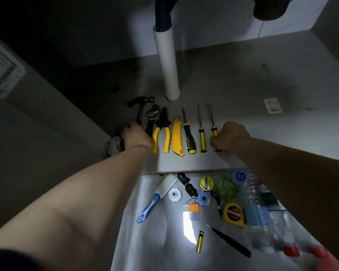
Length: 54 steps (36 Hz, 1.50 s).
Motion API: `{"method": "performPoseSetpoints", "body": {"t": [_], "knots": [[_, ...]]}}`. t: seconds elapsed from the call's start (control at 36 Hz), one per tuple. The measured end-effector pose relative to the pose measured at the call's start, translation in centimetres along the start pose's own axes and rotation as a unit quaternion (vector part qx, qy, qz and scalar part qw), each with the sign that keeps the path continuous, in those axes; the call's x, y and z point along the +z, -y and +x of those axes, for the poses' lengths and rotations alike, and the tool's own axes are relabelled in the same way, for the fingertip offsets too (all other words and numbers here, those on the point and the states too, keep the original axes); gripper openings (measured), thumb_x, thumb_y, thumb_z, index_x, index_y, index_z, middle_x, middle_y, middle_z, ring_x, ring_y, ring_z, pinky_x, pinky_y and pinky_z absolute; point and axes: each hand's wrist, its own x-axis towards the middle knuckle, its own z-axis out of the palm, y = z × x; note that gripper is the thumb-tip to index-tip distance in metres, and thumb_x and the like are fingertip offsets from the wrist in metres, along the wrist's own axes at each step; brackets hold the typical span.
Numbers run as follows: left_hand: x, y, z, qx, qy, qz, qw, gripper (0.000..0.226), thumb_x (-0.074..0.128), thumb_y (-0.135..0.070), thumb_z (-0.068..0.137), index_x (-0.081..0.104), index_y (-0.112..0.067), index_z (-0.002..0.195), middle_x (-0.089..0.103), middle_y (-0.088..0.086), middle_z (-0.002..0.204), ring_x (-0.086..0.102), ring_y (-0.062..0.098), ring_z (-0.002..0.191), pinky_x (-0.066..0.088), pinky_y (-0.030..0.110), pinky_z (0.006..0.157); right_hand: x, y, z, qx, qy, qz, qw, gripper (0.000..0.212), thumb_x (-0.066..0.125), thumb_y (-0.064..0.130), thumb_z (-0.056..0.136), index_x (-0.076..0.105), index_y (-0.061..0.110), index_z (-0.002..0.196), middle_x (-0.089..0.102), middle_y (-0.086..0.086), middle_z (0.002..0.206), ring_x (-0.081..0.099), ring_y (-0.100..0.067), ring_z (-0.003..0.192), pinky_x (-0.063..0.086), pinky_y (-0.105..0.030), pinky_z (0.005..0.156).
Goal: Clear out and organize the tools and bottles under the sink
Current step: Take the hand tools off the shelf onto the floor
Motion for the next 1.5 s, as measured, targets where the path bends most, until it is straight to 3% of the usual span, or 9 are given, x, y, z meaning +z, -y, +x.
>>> {"method": "performPoseSetpoints", "body": {"t": [0.22, 0.36, 0.44, 0.64, 0.72, 0.86, 1.11, 1.22, 1.5], "knots": [[0.4, -0.8, 0.8, -0.014, -0.003, 0.008, 1.000, 0.034, 0.063, -0.014, 0.089, 0.060, -0.002, 0.121, 0.060, 0.025, 0.127, 0.053, 0.043, 0.124, 0.049, 0.046, 0.103, -1.9, -1.2, -0.5, -0.040, -0.031, 0.100, 0.994, 0.022, 0.070, 0.031, 0.085, 0.065, 0.011, 0.074, 0.059, -0.005, 0.071, 0.060, -0.022, 0.076, 0.043, -0.026, 0.067], [-0.1, -0.8, -2.6, 0.026, -0.041, -0.048, 0.998, 0.037, 0.062, -0.007, 0.086, 0.056, 0.003, 0.121, 0.050, 0.029, 0.131, 0.044, 0.046, 0.124, 0.038, 0.045, 0.104, -4.3, -0.5, -3.8, -0.111, -0.074, 0.207, 0.969, 0.018, 0.065, 0.017, 0.082, 0.062, 0.001, 0.075, 0.056, -0.010, 0.069, 0.053, -0.021, 0.066, 0.043, -0.030, 0.064], [-0.8, -0.4, -6.6, 0.076, -0.062, -0.113, 0.989, 0.038, 0.056, -0.001, 0.087, 0.053, 0.006, 0.125, 0.044, 0.032, 0.131, 0.041, 0.048, 0.124, 0.031, 0.041, 0.105, -4.9, -0.2, -7.1, -0.131, -0.072, 0.244, 0.958, 0.008, 0.067, 0.017, 0.082, 0.061, 0.013, 0.078, 0.061, -0.001, 0.068, 0.059, -0.018, 0.066, 0.048, -0.029, 0.065], [-0.8, 4.9, -17.0, 0.177, -0.047, -0.208, 0.961, 0.031, 0.055, -0.012, 0.100, 0.060, -0.011, 0.131, 0.050, 0.007, 0.116, 0.047, 0.020, 0.113, 0.031, 0.017, 0.099, -2.0, -3.1, -15.4, -0.155, -0.024, 0.258, 0.953, 0.013, 0.068, 0.017, 0.082, 0.056, 0.022, 0.080, 0.058, 0.014, 0.054, 0.051, 0.001, 0.048, 0.043, -0.021, 0.052], [-0.3, 9.1, -21.3, 0.182, -0.028, -0.206, 0.961, 0.024, 0.058, -0.022, 0.101, 0.064, -0.019, 0.123, 0.046, -0.006, 0.105, 0.043, 0.003, 0.095, 0.037, 0.020, 0.092, -0.1, -4.9, -18.1, -0.140, -0.003, 0.234, 0.962, 0.013, 0.067, 0.018, 0.081, 0.055, 0.022, 0.079, 0.056, 0.007, 0.060, 0.051, -0.009, 0.055, 0.049, -0.030, 0.059], [1.1, 15.9, -26.2, 0.194, 0.019, -0.161, 0.968, 0.016, 0.059, -0.020, 0.099, 0.063, -0.016, 0.114, 0.050, -0.002, 0.107, 0.052, 0.014, 0.097, 0.041, 0.026, 0.086, 2.9, -8.3, -21.8, -0.112, 0.039, 0.185, 0.975, 0.017, 0.069, 0.014, 0.079, 0.052, 0.014, 0.076, 0.057, -0.001, 0.063, 0.060, -0.025, 0.061, 0.058, -0.050, 0.068], [4.2, 21.5, -26.9, 0.097, 0.119, -0.063, 0.986, 0.010, 0.064, -0.009, 0.096, 0.066, -0.003, 0.104, 0.051, 0.013, 0.096, 0.053, 0.036, 0.094, 0.039, 0.038, 0.082, 7.7, -14.8, -24.4, -0.063, 0.155, 0.090, 0.982, 0.018, 0.072, 0.019, 0.079, 0.055, 0.016, 0.082, 0.066, -0.004, 0.073, 0.067, -0.020, 0.055, 0.058, -0.040, 0.051], [4.9, 21.5, -26.2, 0.089, 0.143, -0.045, 0.985, 0.015, 0.065, -0.012, 0.096, 0.066, -0.003, 0.107, 0.054, 0.015, 0.099, 0.055, 0.035, 0.096, 0.042, 0.039, 0.086, 9.0, -16.6, -24.8, -0.046, 0.183, 0.031, 0.982, 0.016, 0.070, 0.027, 0.081, 0.057, 0.019, 0.086, 0.066, 0.000, 0.081, 0.067, -0.022, 0.074, 0.059, -0.045, 0.071], [5.5, 19.1, -26.1, 0.094, 0.184, -0.073, 0.976, 0.025, 0.062, -0.005, 0.094, 0.060, -0.005, 0.118, 0.058, 0.016, 0.108, 0.054, 0.033, 0.105, 0.045, 0.043, 0.095, 9.7, -20.0, -25.6, 0.011, 0.202, -0.052, 0.978, 0.016, 0.064, 0.031, 0.089, 0.055, 0.023, 0.100, 0.064, -0.001, 0.098, 0.063, -0.020, 0.086, 0.058, -0.038, 0.079]]}}
